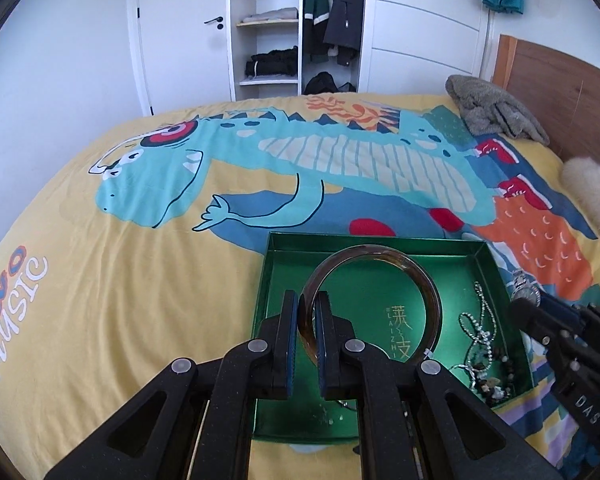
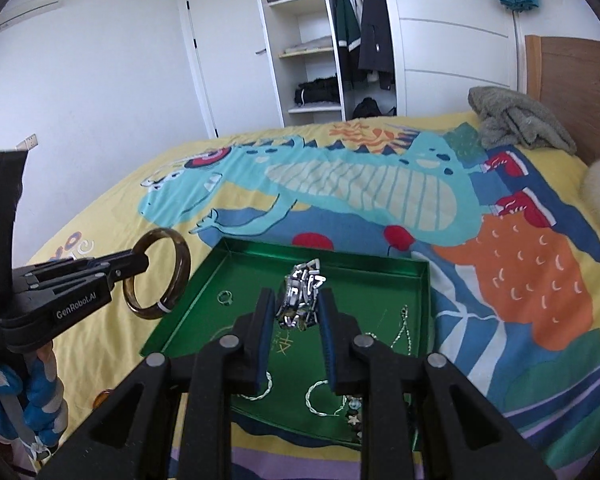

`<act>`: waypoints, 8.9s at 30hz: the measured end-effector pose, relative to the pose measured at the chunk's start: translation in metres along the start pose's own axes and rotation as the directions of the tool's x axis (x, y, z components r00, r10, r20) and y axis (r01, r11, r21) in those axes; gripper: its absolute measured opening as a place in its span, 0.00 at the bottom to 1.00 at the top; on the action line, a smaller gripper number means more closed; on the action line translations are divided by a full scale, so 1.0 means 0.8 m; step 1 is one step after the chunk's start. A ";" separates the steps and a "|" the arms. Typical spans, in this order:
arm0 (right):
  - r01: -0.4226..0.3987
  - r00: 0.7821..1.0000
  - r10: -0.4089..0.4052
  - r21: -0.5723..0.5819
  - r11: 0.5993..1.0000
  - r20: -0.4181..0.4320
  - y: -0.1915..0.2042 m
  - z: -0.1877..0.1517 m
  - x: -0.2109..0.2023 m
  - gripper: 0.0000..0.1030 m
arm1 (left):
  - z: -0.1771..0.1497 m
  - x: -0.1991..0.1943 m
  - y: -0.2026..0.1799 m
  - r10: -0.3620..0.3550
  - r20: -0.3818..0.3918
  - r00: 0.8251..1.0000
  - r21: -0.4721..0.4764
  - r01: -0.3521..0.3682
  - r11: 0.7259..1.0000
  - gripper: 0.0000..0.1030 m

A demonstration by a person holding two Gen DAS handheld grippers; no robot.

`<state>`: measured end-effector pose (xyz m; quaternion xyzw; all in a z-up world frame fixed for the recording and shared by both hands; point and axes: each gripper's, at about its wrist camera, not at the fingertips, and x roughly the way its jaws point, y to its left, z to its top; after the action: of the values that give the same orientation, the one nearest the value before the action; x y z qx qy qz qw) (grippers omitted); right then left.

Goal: Organize jewelry

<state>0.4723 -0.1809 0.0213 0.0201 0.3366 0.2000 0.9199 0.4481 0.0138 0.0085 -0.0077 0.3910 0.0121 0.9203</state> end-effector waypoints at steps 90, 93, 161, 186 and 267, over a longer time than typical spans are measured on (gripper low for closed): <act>0.085 0.985 -0.086 0.014 0.996 0.147 0.108 -0.173 -0.368 0.40 | -0.244 -0.355 0.089 0.164 0.154 0.974 -0.114 -0.147 0.982 0.65; 0.089 0.987 -0.090 0.012 0.996 0.134 0.102 -0.186 -0.361 0.40 | -0.260 -0.338 0.097 0.165 0.130 0.978 -0.117 -0.150 0.982 0.65; -0.020 0.998 0.023 0.051 0.998 -0.064 -0.002 -0.197 -0.125 0.18 | -0.202 -0.125 0.059 -0.154 0.020 0.988 0.106 0.151 0.983 0.09; 0.046 0.987 -0.036 0.060 0.997 -0.159 -0.017 -0.060 0.084 0.18 | -0.072 0.048 -0.018 -0.107 -0.059 0.993 0.072 0.111 0.991 0.09; 0.165 0.976 -0.161 -0.012 0.986 0.146 0.127 -0.265 -0.375 0.45 | -0.311 -0.425 -0.038 0.061 0.364 0.929 0.087 -0.099 0.991 1.00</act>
<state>0.0950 -0.2225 0.0586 -0.0041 0.2673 0.1258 0.9553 0.0341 -0.0278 0.0809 0.0587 0.2157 0.0305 0.9742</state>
